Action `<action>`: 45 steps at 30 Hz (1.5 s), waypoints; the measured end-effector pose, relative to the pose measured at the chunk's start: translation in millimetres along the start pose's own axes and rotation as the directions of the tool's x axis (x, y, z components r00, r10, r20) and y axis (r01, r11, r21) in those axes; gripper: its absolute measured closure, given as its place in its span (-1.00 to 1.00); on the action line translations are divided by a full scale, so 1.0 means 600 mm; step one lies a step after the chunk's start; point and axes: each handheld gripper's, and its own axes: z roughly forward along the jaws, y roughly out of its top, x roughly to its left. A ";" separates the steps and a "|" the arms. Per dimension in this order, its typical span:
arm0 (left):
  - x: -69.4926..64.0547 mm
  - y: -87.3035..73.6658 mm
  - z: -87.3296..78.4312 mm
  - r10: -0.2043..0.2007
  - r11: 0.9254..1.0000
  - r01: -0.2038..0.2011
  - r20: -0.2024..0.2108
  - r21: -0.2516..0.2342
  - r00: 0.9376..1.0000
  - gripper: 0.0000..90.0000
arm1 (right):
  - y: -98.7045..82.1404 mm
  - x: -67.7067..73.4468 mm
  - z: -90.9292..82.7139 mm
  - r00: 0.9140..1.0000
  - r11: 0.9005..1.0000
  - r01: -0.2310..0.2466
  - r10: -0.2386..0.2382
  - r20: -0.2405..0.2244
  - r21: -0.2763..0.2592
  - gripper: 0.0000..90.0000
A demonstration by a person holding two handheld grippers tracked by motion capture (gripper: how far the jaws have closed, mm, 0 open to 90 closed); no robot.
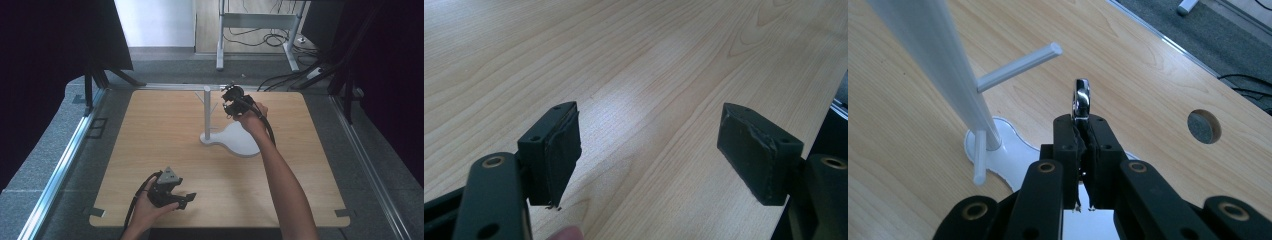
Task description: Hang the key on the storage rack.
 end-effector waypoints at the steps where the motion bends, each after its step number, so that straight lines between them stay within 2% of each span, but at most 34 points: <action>1: 0.000 0.000 0.001 0.001 1.000 -0.001 -0.001 0.001 1.000 -0.42 | 0.003 -0.002 0.000 1.000 1.000 0.001 -0.001 0.005 -0.002 0.89; 13: -0.009 0.000 0.008 0.010 1.000 -0.010 0.011 0.015 1.000 -0.42 | 0.010 -0.005 0.012 1.000 1.000 -0.016 0.016 0.008 -0.010 0.89; 26: -0.008 0.000 0.008 0.010 1.000 -0.010 0.012 0.017 1.000 -0.42 | 0.026 0.014 0.018 1.000 1.000 -0.003 0.004 0.014 -0.024 0.89; 37: -0.007 -0.001 0.009 0.006 1.000 -0.006 0.011 0.018 1.000 -0.42 | 0.029 0.021 0.026 1.000 1.000 -0.006 0.007 0.021 -0.021 0.89; 45: -0.007 -0.001 0.010 0.006 1.000 -0.007 0.010 0.024 1.000 -0.42 | 0.027 0.037 0.026 0.999 1.000 0.014 -0.013 0.042 -0.021 0.87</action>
